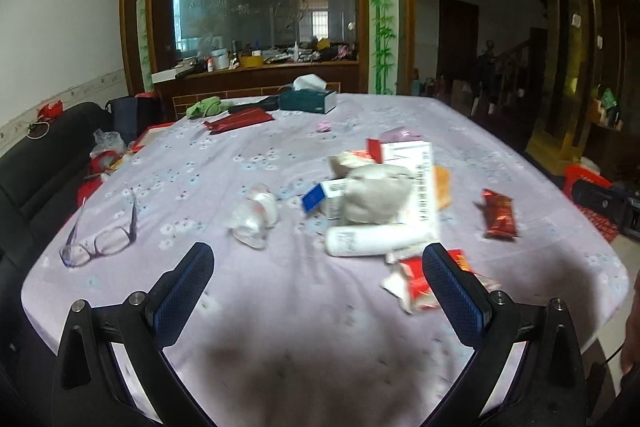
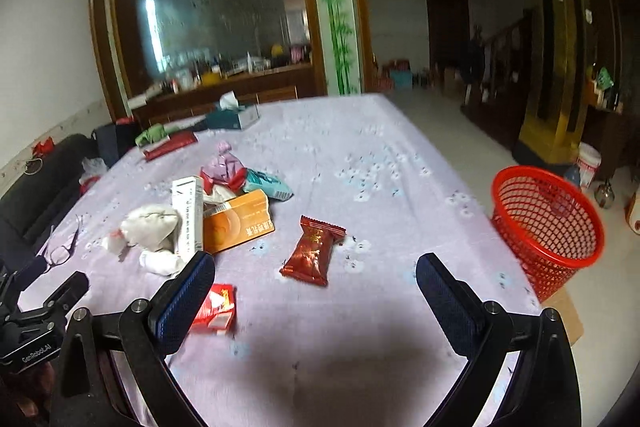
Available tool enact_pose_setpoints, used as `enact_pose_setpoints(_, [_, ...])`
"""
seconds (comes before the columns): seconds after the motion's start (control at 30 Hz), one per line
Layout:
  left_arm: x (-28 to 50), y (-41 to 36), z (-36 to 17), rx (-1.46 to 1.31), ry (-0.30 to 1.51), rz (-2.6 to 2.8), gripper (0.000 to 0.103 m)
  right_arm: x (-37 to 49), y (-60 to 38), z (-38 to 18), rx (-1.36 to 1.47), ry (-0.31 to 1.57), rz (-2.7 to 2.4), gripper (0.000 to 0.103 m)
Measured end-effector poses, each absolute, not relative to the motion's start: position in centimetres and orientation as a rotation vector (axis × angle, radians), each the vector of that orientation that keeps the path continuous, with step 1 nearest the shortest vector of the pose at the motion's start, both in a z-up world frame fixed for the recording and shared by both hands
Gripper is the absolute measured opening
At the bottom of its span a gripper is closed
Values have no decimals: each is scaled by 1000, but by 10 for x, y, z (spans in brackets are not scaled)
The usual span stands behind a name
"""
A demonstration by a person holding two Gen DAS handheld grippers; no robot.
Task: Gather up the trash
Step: 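Move the right tool toward the brown snack wrapper on the table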
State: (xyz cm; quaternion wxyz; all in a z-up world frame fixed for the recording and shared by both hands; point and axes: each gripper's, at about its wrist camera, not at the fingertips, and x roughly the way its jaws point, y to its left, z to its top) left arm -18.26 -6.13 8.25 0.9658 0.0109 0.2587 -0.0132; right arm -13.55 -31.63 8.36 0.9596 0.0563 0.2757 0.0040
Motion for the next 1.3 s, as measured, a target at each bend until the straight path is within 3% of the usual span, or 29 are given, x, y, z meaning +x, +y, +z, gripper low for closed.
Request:
enact_pose_setpoints(0.27, [-210, -80, 81, 40, 486, -39, 103, -165, -330, 81, 147, 549, 9, 94])
enact_pose_setpoints(1.3, [-202, -92, 65, 40, 534, -128, 103, -158, -324, 69, 78, 622, -48, 94])
